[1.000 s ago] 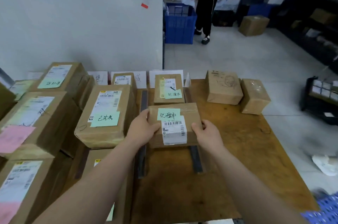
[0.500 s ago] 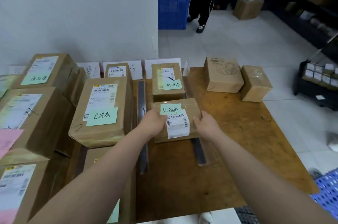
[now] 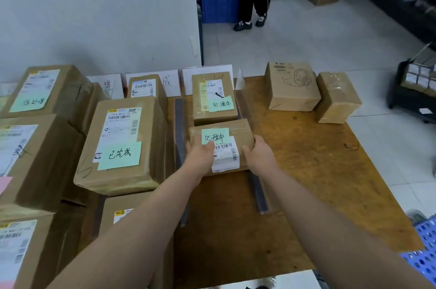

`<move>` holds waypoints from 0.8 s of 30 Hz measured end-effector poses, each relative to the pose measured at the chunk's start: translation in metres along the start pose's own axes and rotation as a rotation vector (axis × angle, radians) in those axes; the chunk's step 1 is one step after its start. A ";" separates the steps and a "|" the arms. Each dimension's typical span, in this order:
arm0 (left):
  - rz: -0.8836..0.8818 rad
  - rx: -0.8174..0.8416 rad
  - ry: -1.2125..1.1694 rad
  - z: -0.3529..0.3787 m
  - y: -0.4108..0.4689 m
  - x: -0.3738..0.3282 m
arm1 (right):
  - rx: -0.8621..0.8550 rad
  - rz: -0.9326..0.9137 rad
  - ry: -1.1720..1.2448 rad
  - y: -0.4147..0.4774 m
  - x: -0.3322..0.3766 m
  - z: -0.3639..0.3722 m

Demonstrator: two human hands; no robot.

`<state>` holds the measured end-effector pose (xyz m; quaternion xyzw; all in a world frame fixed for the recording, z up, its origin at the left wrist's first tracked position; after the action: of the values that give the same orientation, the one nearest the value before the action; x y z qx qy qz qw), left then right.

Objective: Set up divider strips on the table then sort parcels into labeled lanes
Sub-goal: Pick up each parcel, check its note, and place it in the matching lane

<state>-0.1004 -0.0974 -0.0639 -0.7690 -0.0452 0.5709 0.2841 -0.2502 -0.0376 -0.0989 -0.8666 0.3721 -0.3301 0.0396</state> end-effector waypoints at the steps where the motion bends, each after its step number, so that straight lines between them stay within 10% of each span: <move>1: -0.003 -0.007 -0.005 0.001 0.000 0.000 | 0.005 0.012 0.005 0.002 0.000 0.001; 24: 0.320 0.033 0.011 0.084 -0.026 -0.081 | -0.263 -0.015 0.035 0.022 -0.043 -0.149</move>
<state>-0.1973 -0.0752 0.0021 -0.7647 0.0889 0.6052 0.2024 -0.3754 0.0014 -0.0135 -0.8612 0.4061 -0.2940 -0.0835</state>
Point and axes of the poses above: each hand's wrist, its own y-axis towards the middle knuckle, its own z-axis out of the palm, x = y × z, the point moved 2 cm from there along y, towards the middle knuckle, and after that the axes turned 10 degrees about -y, right-handed, at the moved point
